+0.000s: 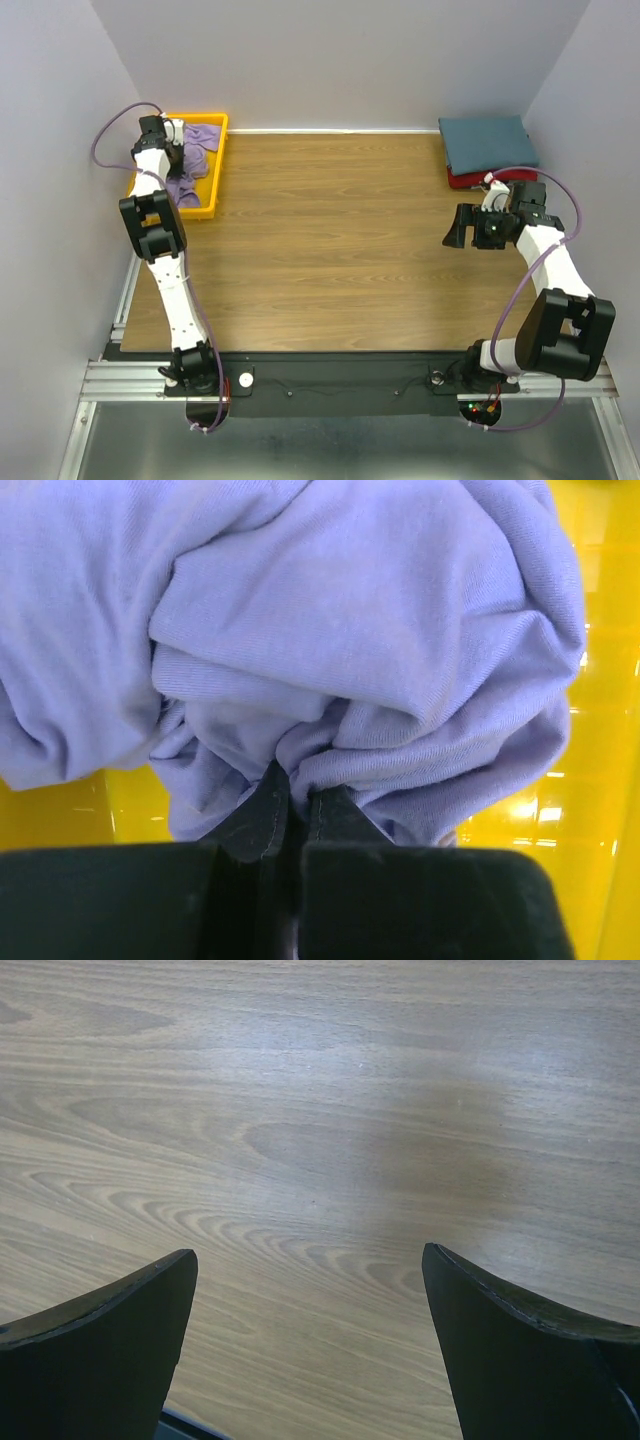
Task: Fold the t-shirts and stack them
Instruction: Move the tshirt to the center of the board
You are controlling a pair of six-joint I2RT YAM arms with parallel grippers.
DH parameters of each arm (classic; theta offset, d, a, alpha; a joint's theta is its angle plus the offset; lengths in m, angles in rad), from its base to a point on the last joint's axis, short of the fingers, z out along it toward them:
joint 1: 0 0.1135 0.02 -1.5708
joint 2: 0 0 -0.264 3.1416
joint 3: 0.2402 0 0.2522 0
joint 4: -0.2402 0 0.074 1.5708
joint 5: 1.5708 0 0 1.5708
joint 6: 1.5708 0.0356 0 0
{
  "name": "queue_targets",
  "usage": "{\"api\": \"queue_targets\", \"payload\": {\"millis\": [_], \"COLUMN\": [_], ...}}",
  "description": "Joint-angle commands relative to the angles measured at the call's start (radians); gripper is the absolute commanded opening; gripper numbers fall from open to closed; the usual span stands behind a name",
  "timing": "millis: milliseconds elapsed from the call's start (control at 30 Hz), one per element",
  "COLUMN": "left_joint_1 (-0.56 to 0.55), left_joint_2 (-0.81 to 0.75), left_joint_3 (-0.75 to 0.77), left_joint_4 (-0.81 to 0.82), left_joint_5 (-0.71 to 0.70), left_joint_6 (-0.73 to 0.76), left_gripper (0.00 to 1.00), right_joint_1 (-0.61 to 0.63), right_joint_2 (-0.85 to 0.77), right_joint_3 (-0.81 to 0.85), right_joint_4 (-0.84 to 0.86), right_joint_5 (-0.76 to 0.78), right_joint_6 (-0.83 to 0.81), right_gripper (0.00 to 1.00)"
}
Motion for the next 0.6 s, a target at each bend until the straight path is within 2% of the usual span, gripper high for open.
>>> {"api": "queue_targets", "payload": {"millis": [0,133,233,267,433,567], "left_joint_1": [0.025,0.027,0.009,-0.005,-0.155,-0.371], "left_joint_2": [-0.110,-0.225,-0.325,-0.354,-0.550,-0.653], "left_joint_3": [0.055,0.116,0.170,0.172,0.170,0.178], "left_joint_4": [-0.016,0.017,0.023,0.027,0.070,0.130], "left_joint_5": [0.024,0.124,0.303,0.316,0.337,0.365], "left_joint_6": [0.037,-0.015,-0.044,-0.043,-0.057,-0.107], "left_gripper": [0.00,0.00,0.00,0.00,0.00,0.00], "right_joint_1": [0.005,0.005,0.005,0.005,0.005,0.005], "right_joint_2": [0.004,-0.002,-0.016,-0.019,-0.037,-0.059], "right_joint_3": [0.028,0.028,0.025,0.025,0.028,0.039], "right_joint_4": [0.040,0.045,0.054,0.057,0.068,0.072], "right_joint_5": [-0.018,-0.026,-0.028,-0.026,-0.026,-0.015], "right_joint_6": [0.006,0.006,0.006,0.006,0.014,0.028], "right_gripper": [1.00,1.00,1.00,1.00,1.00,1.00]}}
